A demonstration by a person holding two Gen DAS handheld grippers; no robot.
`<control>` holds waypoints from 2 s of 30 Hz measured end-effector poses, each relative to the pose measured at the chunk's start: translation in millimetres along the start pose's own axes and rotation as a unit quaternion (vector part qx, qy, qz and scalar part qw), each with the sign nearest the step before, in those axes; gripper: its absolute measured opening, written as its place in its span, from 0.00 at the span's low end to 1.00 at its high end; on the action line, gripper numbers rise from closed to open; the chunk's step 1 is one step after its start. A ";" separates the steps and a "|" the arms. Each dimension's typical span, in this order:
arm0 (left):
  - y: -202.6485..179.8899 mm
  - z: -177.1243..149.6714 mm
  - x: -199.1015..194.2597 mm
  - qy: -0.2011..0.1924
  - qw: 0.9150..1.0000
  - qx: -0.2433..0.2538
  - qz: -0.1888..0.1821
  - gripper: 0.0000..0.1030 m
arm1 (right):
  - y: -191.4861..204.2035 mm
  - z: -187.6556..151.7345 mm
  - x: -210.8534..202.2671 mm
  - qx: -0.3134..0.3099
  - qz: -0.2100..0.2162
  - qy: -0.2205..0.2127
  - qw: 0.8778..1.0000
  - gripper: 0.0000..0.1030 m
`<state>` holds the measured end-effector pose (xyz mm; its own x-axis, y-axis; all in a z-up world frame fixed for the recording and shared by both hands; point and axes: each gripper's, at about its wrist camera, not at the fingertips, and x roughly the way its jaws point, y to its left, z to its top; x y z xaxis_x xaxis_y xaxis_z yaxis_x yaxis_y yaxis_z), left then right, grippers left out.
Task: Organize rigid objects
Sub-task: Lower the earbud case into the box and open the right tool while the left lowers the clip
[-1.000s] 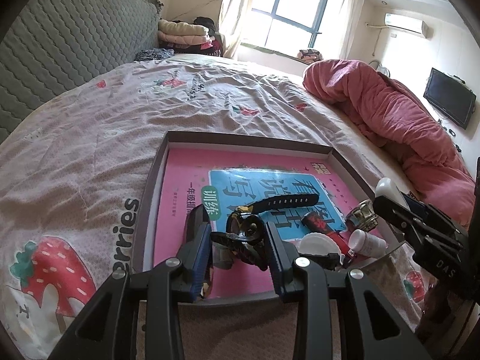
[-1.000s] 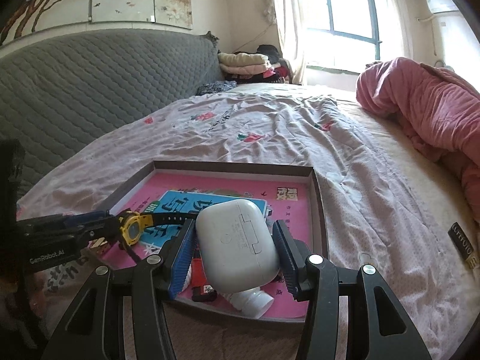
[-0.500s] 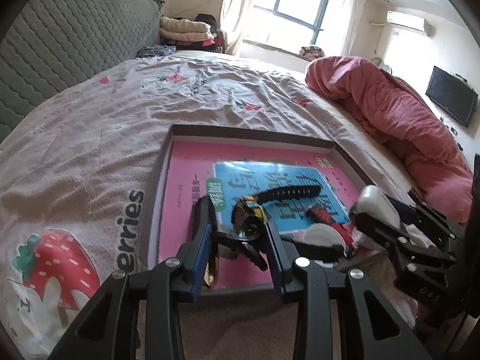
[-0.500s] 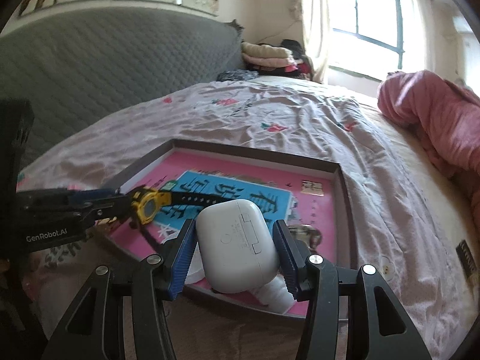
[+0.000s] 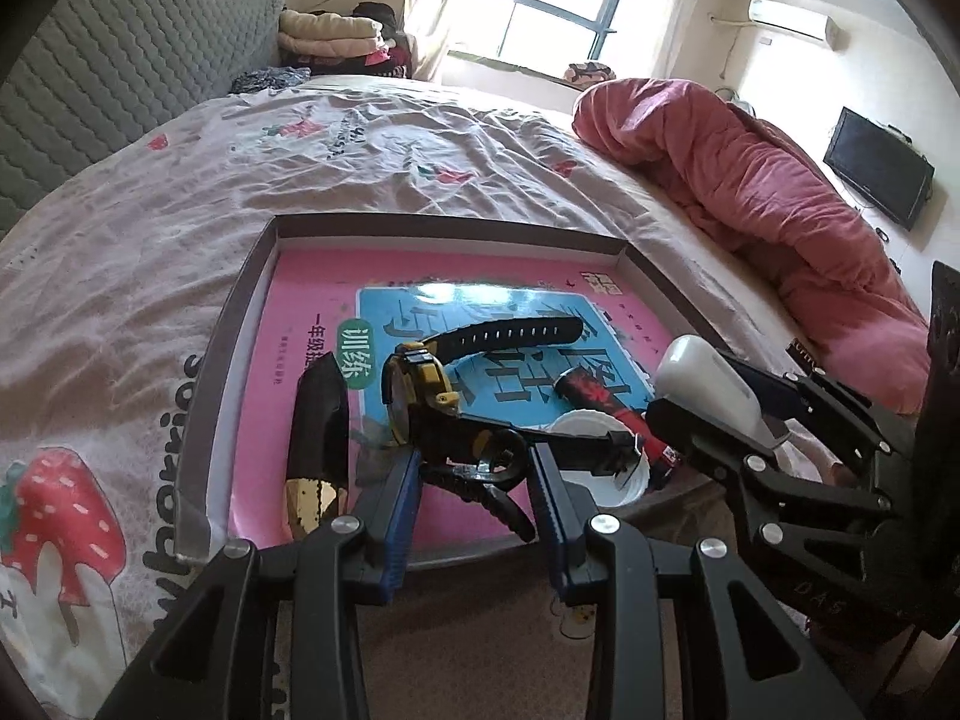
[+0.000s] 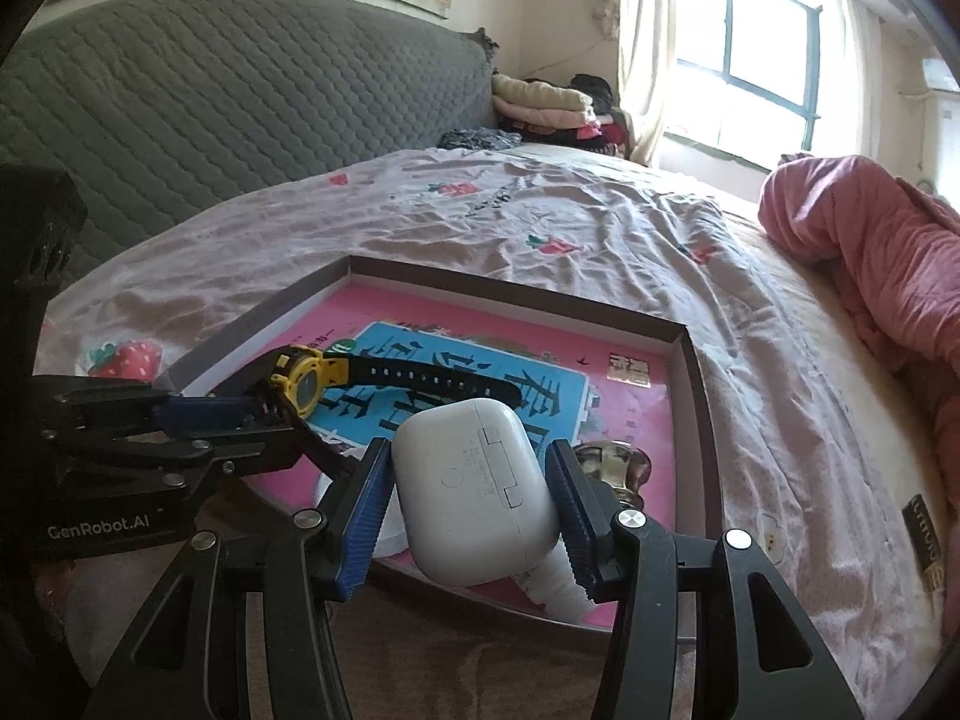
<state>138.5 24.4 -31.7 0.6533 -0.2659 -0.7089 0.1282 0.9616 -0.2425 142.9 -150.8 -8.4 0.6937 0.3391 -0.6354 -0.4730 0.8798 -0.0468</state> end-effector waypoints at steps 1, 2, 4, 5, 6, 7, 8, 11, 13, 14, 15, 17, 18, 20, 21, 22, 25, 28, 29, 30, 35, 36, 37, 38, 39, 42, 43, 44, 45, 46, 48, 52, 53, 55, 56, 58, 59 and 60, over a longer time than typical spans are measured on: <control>0.5 0.3 0.5 0.000 1.000 0.002 0.002 0.35 | -0.4 0.2 0.3 0.001 -0.001 0.000 1.000 0.52; 0.5 0.4 1.1 0.002 1.000 0.004 0.003 0.35 | -0.8 0.6 1.1 0.002 0.000 0.001 1.000 0.52; 0.2 1.4 2.8 0.006 1.000 0.010 0.004 0.35 | -0.5 1.7 2.5 0.006 0.002 0.003 1.000 0.52; -0.1 1.7 4.1 0.009 1.000 0.013 0.006 0.35 | 0.2 2.1 3.2 0.007 0.003 0.003 1.000 0.52; -1.2 2.2 6.0 0.014 1.000 0.020 0.006 0.35 | 2.1 2.9 4.8 0.005 0.002 0.006 1.000 0.52; -2.1 3.0 8.0 0.020 0.999 0.029 0.007 0.35 | 3.3 3.0 5.5 0.003 0.001 0.008 1.000 0.52; -1.1 4.0 9.0 0.024 0.999 0.028 0.003 0.35 | 4.5 3.5 6.9 0.002 0.001 0.012 1.000 0.52; 1.5 7.3 15.0 0.036 0.999 0.026 0.001 0.35 | 5.9 4.4 7.9 -0.001 -0.002 0.014 1.000 0.52; 3.2 9.2 18.3 0.041 0.999 0.023 0.000 0.35 | 6.7 4.5 9.7 -0.003 -0.007 0.016 1.000 0.52; 3.8 10.0 20.9 0.045 0.999 0.022 0.001 0.35 | 7.0 4.3 12.1 -0.004 -0.010 0.022 1.000 0.52; 4.3 10.7 22.7 0.047 0.999 0.020 0.002 0.35 | 7.0 3.5 15.1 -0.005 -0.013 0.029 0.999 0.52; 5.2 11.2 23.6 0.047 0.999 0.018 0.000 0.35 | 7.3 1.9 18.5 -0.006 -0.015 0.037 0.999 0.52; 5.2 11.0 23.3 0.046 0.999 0.018 0.000 0.35 | 7.3 1.4 19.6 -0.008 -0.015 0.038 0.999 0.52; 4.9 10.1 22.6 0.045 0.999 0.019 0.002 0.35 | 7.2 1.8 20.4 -0.008 -0.013 0.038 0.999 0.52; 4.8 10.1 22.6 0.045 0.999 0.018 0.002 0.35 | 7.4 1.6 22.0 -0.009 -0.012 0.042 0.999 0.52; 4.4 9.7 22.4 0.046 0.999 0.019 0.003 0.35 | 7.9 1.1 23.1 -0.010 -0.012 0.043 0.999 0.52; 3.4 9.3 21.9 0.045 0.999 0.019 0.006 0.35 | 10.6 0.2 24.6 -0.016 -0.012 0.046 0.999 0.52; 3.2 9.3 21.8 0.046 0.999 0.019 0.008 0.35 | 11.0 0.4 24.5 -0.016 -0.006 0.048 0.999 0.52; 3.1 9.3 21.8 0.046 0.999 0.019 0.009 0.35 | 10.9 0.4 24.8 -0.015 -0.004 0.049 0.999 0.52; 3.1 9.3 21.7 0.046 0.999 0.019 0.010 0.35 | 11.2 0.4 25.1 -0.016 -0.002 0.050 0.999 0.52; 3.7 9.3 21.4 0.044 0.999 0.018 0.014 0.35 | 12.8 -0.1 24.9 -0.020 0.002 0.053 0.998 0.52; 3.8 9.2 21.1 0.044 0.999 0.018 0.014 0.35 | 11.9 -0.2 24.9 -0.018 0.005 0.055 0.998 0.52; 4.1 9.3 21.0 0.044 0.999 0.018 0.015 0.35 | 11.6 -0.5 25.1 -0.015 0.007 0.056 0.998 0.52; 4.2 9.2 21.2 0.045 0.999 0.018 0.015 0.35 | 11.2 -0.6 25.2 -0.014 0.008 0.057 0.998 0.52; 4.3 9.0 21.2 0.046 0.999 0.018 0.015 0.35 | 9.8 -0.7 25.9 -0.008 0.011 0.060 0.998 0.52; 4.4 8.8 21.0 0.046 0.999 0.017 0.015 0.35 | 6.9 -1.2 26.8 0.004 0.017 0.063 0.998 0.53; 4.2 8.7 21.2 0.046 0.999 0.017 0.015 0.35 | 5.9 -1.3 27.2 0.006 0.018 0.064 0.998 0.53; 4.2 8.5 21.0 0.046 0.999 0.017 0.016 0.35 | 4.8 -1.5 27.4 0.011 0.020 0.064 0.998 0.52; 4.2 8.1 20.7 0.046 0.999 0.017 0.016 0.35 | 4.4 -1.6 27.5 0.013 0.021 0.065 0.998 0.52; 4.2 8.1 20.9 0.046 0.999 0.017 0.016 0.35 | 3.9 -1.8 27.4 0.015 0.023 0.065 0.998 0.52; 4.8 8.5 20.8 0.046 0.999 0.016 0.016 0.35 | 3.0 -1.9 26.1 0.019 0.025 0.064 0.997 0.52; 4.7 8.7 21.4 0.047 0.999 0.016 0.017 0.35 | 4.2 -1.9 23.7 0.013 0.020 0.060 0.998 0.60; 4.9 8.8 21.5 0.047 0.999 0.016 0.018 0.35 | 4.5 -2.0 22.9 0.011 0.019 0.058 0.998 0.61; 5.4 8.8 21.3 0.047 0.999 0.016 0.018 0.35 | 4.7 -1.7 20.3 0.008 0.016 0.053 0.998 0.61; 5.5 8.8 21.4 0.047 0.999 0.015 0.018 0.35 | 4.4 -1.3 18.9 0.007 0.014 0.049 0.999 0.63; 5.4 8.9 21.4 0.047 0.999 0.016 0.018 0.35 | 3.1 0.4 13.8 0.005 0.010 0.036 0.999 0.66; 5.6 8.8 21.4 0.047 0.999 0.015 0.018 0.35 | 2.0 1.3 10.8 0.006 0.008 0.028 1.000 0.67; 5.0 8.8 21.3 0.046 0.999 0.015 0.019 0.35 | 1.0 2.1 8.7 0.007 0.005 0.022 1.000 0.67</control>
<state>159.6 24.1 -42.2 0.5863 -0.2338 -0.7756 0.1290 0.9722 -0.1956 149.6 -146.3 -12.4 0.6639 0.3335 -0.6693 -0.4722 0.8810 -0.0294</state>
